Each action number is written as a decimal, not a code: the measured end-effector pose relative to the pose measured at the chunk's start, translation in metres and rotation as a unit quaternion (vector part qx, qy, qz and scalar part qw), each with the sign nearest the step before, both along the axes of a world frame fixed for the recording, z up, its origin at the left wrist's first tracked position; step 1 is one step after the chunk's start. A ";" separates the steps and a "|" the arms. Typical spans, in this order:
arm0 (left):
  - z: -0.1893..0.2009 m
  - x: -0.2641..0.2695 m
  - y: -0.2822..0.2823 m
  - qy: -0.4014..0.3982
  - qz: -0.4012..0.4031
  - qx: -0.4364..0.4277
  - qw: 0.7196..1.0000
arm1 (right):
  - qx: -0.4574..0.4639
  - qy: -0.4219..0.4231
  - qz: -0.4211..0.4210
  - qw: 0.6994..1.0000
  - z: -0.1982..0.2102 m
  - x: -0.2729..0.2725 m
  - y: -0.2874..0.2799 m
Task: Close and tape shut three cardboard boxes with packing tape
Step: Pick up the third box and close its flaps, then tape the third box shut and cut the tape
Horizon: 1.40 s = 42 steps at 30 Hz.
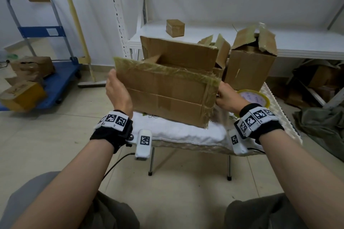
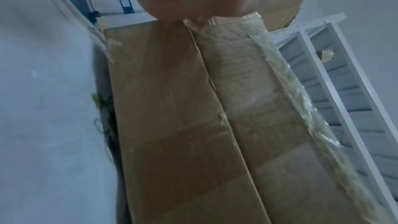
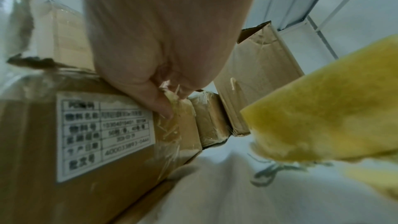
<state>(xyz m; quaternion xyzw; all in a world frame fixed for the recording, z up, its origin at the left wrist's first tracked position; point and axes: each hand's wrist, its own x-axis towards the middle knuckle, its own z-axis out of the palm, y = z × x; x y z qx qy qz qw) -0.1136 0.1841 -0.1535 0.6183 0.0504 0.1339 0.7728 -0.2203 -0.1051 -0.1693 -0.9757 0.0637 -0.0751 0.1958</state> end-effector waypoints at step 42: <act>-0.003 -0.010 -0.054 -0.165 -0.306 0.719 0.602 | 0.180 -0.148 -0.155 0.960 0.046 -0.020 0.008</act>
